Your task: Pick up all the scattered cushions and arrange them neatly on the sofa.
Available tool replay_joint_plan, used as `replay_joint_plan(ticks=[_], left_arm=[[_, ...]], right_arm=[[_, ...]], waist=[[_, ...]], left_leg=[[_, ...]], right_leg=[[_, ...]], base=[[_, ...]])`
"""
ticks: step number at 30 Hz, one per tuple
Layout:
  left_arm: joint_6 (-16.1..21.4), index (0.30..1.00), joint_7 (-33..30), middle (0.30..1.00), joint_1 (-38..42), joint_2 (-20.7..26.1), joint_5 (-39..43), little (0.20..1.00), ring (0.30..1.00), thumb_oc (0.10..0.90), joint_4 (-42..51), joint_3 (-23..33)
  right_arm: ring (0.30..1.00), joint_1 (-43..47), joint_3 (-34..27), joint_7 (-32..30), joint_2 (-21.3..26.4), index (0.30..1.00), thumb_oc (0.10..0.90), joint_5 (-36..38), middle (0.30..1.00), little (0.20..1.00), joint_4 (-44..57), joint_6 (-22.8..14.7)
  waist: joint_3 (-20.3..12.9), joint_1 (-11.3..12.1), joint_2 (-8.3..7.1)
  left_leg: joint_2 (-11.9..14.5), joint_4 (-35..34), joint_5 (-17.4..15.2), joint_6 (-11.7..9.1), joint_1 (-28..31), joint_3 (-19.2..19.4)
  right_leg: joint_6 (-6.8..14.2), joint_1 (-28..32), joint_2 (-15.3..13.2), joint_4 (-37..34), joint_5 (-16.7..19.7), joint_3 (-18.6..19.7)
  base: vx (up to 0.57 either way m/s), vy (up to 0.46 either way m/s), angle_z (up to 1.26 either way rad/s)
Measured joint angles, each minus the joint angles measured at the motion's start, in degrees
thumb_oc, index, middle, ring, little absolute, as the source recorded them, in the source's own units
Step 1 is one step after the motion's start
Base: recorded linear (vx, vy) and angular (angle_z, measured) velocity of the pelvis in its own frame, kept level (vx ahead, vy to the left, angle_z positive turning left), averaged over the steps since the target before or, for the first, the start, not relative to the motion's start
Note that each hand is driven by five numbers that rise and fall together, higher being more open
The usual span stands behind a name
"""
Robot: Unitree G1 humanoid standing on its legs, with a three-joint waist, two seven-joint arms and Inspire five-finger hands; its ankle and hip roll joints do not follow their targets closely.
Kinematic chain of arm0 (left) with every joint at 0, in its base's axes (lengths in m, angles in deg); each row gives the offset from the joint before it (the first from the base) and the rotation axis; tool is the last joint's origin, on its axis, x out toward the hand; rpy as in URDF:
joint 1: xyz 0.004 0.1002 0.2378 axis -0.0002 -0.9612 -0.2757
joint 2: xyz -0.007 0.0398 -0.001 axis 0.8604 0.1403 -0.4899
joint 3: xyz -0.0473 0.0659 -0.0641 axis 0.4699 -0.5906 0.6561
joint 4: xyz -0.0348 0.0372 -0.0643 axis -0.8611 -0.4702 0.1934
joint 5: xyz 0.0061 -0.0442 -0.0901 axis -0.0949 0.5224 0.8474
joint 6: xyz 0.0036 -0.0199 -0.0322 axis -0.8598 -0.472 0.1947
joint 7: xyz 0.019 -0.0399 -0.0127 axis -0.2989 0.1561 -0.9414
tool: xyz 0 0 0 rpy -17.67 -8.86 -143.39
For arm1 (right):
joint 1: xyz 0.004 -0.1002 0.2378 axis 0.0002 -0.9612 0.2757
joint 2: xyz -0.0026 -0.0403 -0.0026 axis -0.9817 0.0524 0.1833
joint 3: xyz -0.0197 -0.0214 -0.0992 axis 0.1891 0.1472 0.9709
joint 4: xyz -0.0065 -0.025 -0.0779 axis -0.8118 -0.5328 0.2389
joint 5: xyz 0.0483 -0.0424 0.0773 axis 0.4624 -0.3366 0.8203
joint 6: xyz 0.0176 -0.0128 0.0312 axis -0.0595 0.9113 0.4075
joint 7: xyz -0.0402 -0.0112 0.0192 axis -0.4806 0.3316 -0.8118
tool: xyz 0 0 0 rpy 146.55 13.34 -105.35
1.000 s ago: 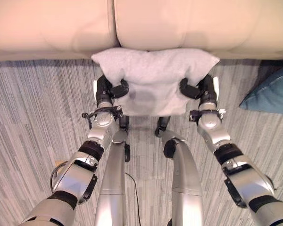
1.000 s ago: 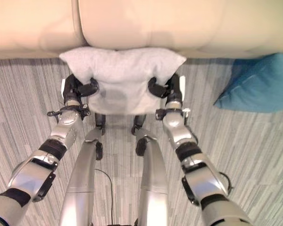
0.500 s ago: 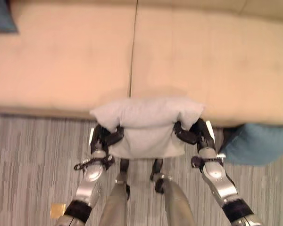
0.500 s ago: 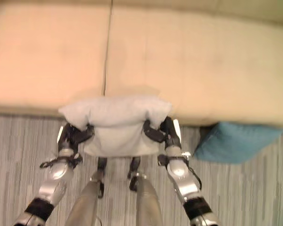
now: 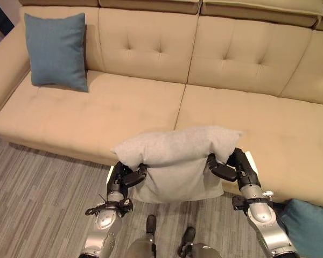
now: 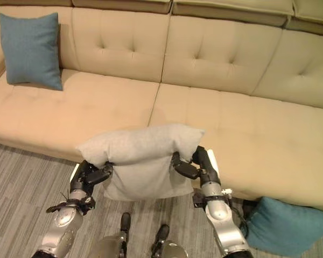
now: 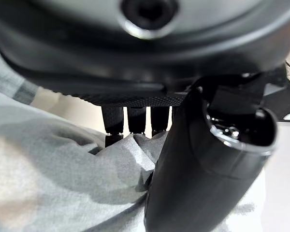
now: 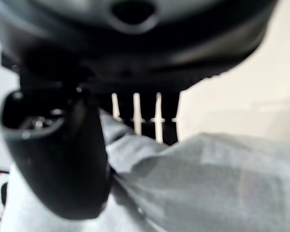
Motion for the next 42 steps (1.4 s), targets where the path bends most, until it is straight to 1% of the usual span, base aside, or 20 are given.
replay_joint_plan(ticks=[2, 6, 8, 10, 11, 13, 15, 18, 19, 20, 22, 25, 27, 29, 30, 34, 37, 39, 41, 42], left_arm=[[-0.04, 0.300, 0.06, 0.300, -0.46, 0.18, -0.84, 0.300, 0.300, 0.400, 0.00, 0.68], [-1.23, 0.300, 0.07, 0.300, -0.88, 2.33, -1.64, 0.300, 0.300, 0.400, 0.00, 1.77], [-1.26, 0.300, 0.06, 0.300, -0.55, 2.78, -2.50, 0.300, 0.300, 0.400, -0.57, 1.93], [-1.24, 0.300, 0.00, 0.300, -0.93, 3.46, -3.19, 0.300, 0.300, 0.400, -0.57, 2.11], [-1.22, 0.300, 0.01, 0.300, -0.94, 3.58, -3.32, 0.300, 0.300, 0.400, -0.55, 2.41], [-1.18, 0.300, -0.18, 0.300, -0.90, 3.41, -3.59, 0.300, 0.300, 0.400, -0.76, 4.40], [-1.19, 0.300, -0.23, 0.300, -0.90, 3.97, -3.61, 0.300, 0.300, 0.400, -1.30, 4.72], [-1.21, 0.300, -0.22, 0.300, -0.47, 3.78, -3.66, 0.300, 0.300, 0.400, -2.94, 4.16], [-1.35, 0.300, -0.22, 0.300, -0.48, 3.67, -3.78, 0.300, 0.300, 0.400, -3.16, 3.51], [-1.49, 0.300, -0.21, 0.300, -0.71, 3.13, -4.25, 0.300, 0.300, 0.400, -3.16, 2.71], [-1.53, 0.300, -0.10, 0.300, -0.71, 2.53, -4.45, 0.300, 0.300, 0.400, -3.09, 1.35], [-1.64, 0.300, 0.11, 0.300, -0.51, 1.54, -4.68, 0.300, 0.300, 0.400, -3.00, 0.07], [-1.82, 0.300, 0.27, 0.300, -0.68, 1.37, -4.64, 0.300, 0.300, 0.400, -3.02, -0.79], [-1.84, 0.300, 1.45, 0.300, -0.50, 1.35, -4.54, 0.300, 0.300, 0.400, -3.25, -0.71], [-1.85, 0.300, 1.56, 0.300, -0.84, 1.29, -4.46, 0.300, 0.300, 0.400, -3.14, -0.54], [-2.09, 0.300, 2.07, 0.300, -0.80, 1.35, -4.49, 0.300, 0.300, 0.400, -3.14, -0.03], [-2.81, 0.300, 2.19, 0.300, -0.76, 1.34, -4.62, 0.300, 0.300, 0.400, -3.15, -0.10], [-3.18, 0.300, 2.19, 0.300, -0.78, 1.34, -4.63, 0.300, 0.300, 0.400, -3.17, -0.11], [-3.75, 0.300, 2.30, 0.300, -1.04, 1.39, -4.73, 0.300, 0.300, 0.400, -3.12, -0.22], [-3.74, 0.300, 2.39, 0.300, -0.95, 1.50, -4.77, 0.300, 0.300, 0.400, -2.88, -0.39]], right_arm=[[0.300, -0.33, 0.42, 0.87, -0.32, 0.300, 0.400, 0.04, 0.300, 0.300, 0.00, 0.78], [0.300, -0.46, 1.81, 1.62, -1.84, 0.300, 0.400, 0.18, 0.300, 0.300, -0.01, 1.08], [0.300, -0.39, 2.12, 2.06, -1.90, 0.300, 0.400, 0.23, 0.300, 0.300, -0.37, 1.55], [0.300, -0.90, 2.89, 2.14, -2.11, 0.300, 0.400, 0.36, 0.300, 0.300, -0.37, 1.90], [0.300, -0.90, 3.20, 2.18, -2.09, 0.300, 0.400, 0.37, 0.300, 0.300, -0.33, 1.89], [0.300, 0.22, 4.71, 3.51, -2.15, 0.300, 0.400, 0.36, 0.300, 0.300, -0.27, 1.87], [0.300, 0.14, 5.38, 4.08, -2.10, 0.300, 0.400, 0.37, 0.300, 0.300, -0.37, 1.89], [0.300, -0.26, 5.53, 4.29, -1.99, 0.300, 0.400, 0.37, 0.300, 0.300, -0.66, 1.92], [0.300, -1.44, 4.82, 4.24, -1.93, 0.300, 0.400, 0.39, 0.300, 0.300, -0.73, 1.93], [0.300, -2.04, 4.27, 4.19, -1.44, 0.300, 0.400, 0.45, 0.300, 0.300, -1.36, 1.94], [0.300, -1.84, 3.65, 4.23, 0.25, 0.300, 0.400, 0.50, 0.300, 0.300, -3.01, 1.97], [0.300, -2.01, 2.43, 4.35, 1.84, 0.300, 0.400, 0.61, 0.300, 0.300, -3.06, 2.06], [0.300, -2.72, 1.52, 4.32, 1.81, 0.300, 0.400, 0.71, 0.300, 0.300, -2.65, 2.05], [0.300, -2.47, 1.11, 4.33, 2.02, 0.300, 0.400, 0.95, 0.300, 0.300, -2.49, 2.02], [0.300, -2.50, 1.17, 4.39, 2.08, 0.300, 0.400, 0.96, 0.300, 0.300, -2.18, 2.00], [0.300, -2.67, 1.23, 4.52, 1.81, 0.300, 0.400, 0.95, 0.300, 0.300, -2.22, 2.23], [0.300, -2.80, 1.22, 4.29, 1.78, 0.300, 0.400, 0.95, 0.300, 0.300, -2.27, 2.51], [0.300, -2.75, 1.21, 4.25, 1.78, 0.300, 0.400, 0.90, 0.300, 0.300, -2.27, 2.62], [0.300, -3.86, 1.13, 4.30, 1.72, 0.300, 0.400, 0.78, 0.300, 0.300, -2.19, 2.70], [0.300, -4.55, 0.99, 4.13, 1.51, 0.300, 0.400, 0.78, 0.300, 0.300, -2.17, 2.70]], waist=[[-1.34, 0.71, -1.65], [-1.69, 0.84, -2.52], [-1.56, 1.05, -2.49], [-1.52, 0.97, -2.87], [-1.76, 0.79, -3.15], [-1.93, 0.59, -5.29], [-1.82, -0.10, -5.14], [-1.79, -1.37, -5.49], [-1.81, -2.36, -5.53], [-1.76, -2.76, -4.96], [-1.72, -1.44, -4.10], [-1.54, -2.91, -3.97], [-0.99, -3.16, -4.90], [-0.27, -2.94, -6.08], [-0.16, -2.70, -6.25], [0.03, -2.87, -6.58], [0.44, -2.85, -7.35], [0.57, -2.65, -7.46], [-0.12, -2.99, -5.83], [-0.58, -3.55, -4.95]], left_leg=[[-0.80, -0.74, -0.33, 0.51, 1.22, 0.83], [-1.36, -0.29, -1.23, 1.82, 3.52, 1.54], [-1.32, 0.93, -1.94, 2.87, 4.19, 2.11], [-1.09, 1.17, -3.02, 4.30, 6.08, 1.61], [-1.12, 1.00, -4.28, 4.37, 6.34, 0.92], [-1.79, -0.23, -4.58, 5.19, 6.13, 0.14], [-1.19, -0.85, -4.13, 4.95, 6.09, -0.85], [-1.38, -1.14, -4.71, 4.03, 6.24, -4.36], [-1.68, -1.22, -4.52, 3.16, 6.71, -6.78], [-1.15, -1.40, -4.34, 2.84, 7.35, -8.39], [0.34, -0.96, -3.98, 2.18, 7.41, -8.97], [1.41, 3.34, -3.47, -1.06, 5.26, -8.34], [0.84, 8.92, -3.99, -1.97, 3.63, -5.19], [1.18, 20.42, -4.92, -3.21, -2.36, -0.48], [1.63, 20.97, -5.72, -2.55, -3.78, 1.02], [2.25, 7.43, -4.83, -3.29, -5.63, 1.13], [2.41, 4.52, -3.84, -4.60, -7.81, 0.77], [2.38, 4.60, -2.87, -3.35, -8.54, 0.76], [2.23, 0.98, -1.37, -0.83, -4.75, 0.78], [1.92, -0.76, 3.41, 0.18, -2.71, 0.92]], right_leg=[[0.61, 0.42, -0.58, -0.73, 0.33, 1.51], [1.50, 0.59, -1.57, 2.66, 0.21, 4.68], [3.03, -2.84, -3.38, 12.34, -0.85, 6.38], [3.34, -6.30, -4.07, 21.91, -1.22, 10.63], [4.90, -7.36, -3.94, 22.89, -2.89, 11.92], [5.47, -10.65, -2.27, 16.53, -3.28, 16.79], [5.89, -11.79, 0.26, 9.49, -1.16, 19.68], [5.71, -12.81, 2.57, 0.61, 5.48, 22.16], [4.30, -10.90, 2.79, -1.60, 9.72, 23.47], [1.93, -8.92, 3.47, -3.17, 11.18, 23.00], [1.70, -6.98, 4.79, -5.35, 11.12, 21.60], [-0.48, -4.15, 5.09, -7.52, 10.06, 16.61], [-1.08, -1.57, 4.75, -8.90, 10.00, 15.22], [-3.40, 0.41, 4.10, -10.28, 8.73, 15.29], [-3.98, 0.87, 4.19, -10.58, 8.65, 15.33], [-3.99, 2.31, 5.31, -12.36, 8.49, 15.39], [-4.01, 4.11, 5.95, -13.00, 7.56, 16.19], [-3.70, 5.28, 6.09, -12.99, 6.98, 16.90], [-1.87, 8.48, 6.42, -12.73, 5.03, 18.57], [-0.41, 9.25, 6.06, -11.69, 3.60, 19.65]], base=[[0.19, 0.288, -0.22], [0.06, 0.198, -0.18], [0.08, 0.106, -0.03], [0.11, 0.038, 0.05], [0.22, 0.004, 0.08], [0.18, -0.013, 0.06], [0.15, -0.017, 0.24], [0.19, -0.074, 0.65], [0.14, -0.140, 1.14], [0.17, -0.185, 0.90], [0.13, -0.127, 0.47], [0.15, -0.108, 0.69], [0.08, -0.027, 0.54], [0.13, -0.024, 0.18], [0.19, -0.020, 0.03], [0.16, 0.031, -0.06], [0.17, 0.091, -0.12], [0.23, 0.186, -0.35], [0.24, 0.266, -0.58], [0.24, 0.299, -0.69]])
